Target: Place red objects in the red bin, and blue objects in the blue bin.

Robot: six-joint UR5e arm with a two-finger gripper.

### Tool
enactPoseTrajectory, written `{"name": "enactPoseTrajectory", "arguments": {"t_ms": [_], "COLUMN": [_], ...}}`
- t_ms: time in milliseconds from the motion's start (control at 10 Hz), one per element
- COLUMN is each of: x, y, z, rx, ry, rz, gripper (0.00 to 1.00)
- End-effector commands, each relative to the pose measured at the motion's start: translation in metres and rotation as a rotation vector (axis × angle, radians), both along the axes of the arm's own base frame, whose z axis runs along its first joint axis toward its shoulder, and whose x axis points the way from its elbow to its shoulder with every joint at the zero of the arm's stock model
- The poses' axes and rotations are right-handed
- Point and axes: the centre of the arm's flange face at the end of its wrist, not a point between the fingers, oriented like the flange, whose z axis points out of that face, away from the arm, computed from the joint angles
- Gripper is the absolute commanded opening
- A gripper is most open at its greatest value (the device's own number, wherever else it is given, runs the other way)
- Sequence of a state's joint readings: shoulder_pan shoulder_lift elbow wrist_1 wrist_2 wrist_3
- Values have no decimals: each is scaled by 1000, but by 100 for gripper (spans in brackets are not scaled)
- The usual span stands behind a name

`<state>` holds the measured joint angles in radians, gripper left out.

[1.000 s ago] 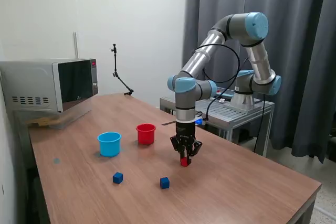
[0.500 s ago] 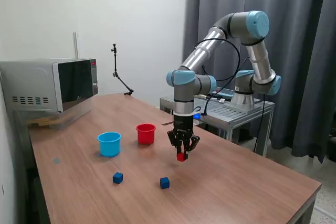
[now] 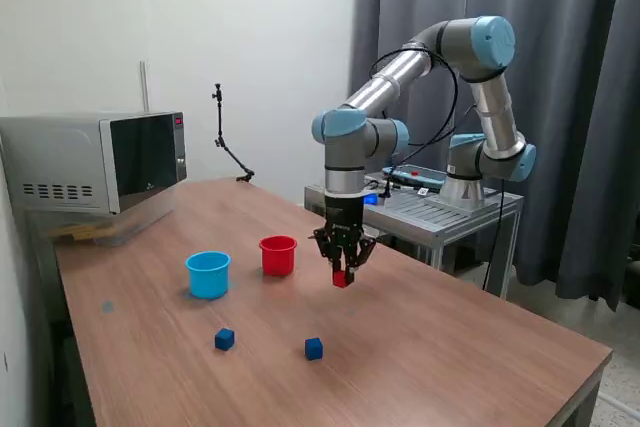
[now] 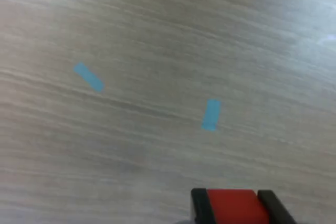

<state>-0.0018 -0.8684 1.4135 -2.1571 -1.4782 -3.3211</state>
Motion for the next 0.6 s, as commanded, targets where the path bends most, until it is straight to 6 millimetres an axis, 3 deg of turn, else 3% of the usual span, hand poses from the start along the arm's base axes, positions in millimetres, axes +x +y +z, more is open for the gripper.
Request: {"name": "enactPoseTrajectory", "arguments": {"t_ms": [0, 500], "x": [-4, -16], "y": [20, 58], "z": [24, 53], "rx": [3, 2], "ry": [-23, -75], "rz": [-32, -84], "gripper": [0, 0]}}
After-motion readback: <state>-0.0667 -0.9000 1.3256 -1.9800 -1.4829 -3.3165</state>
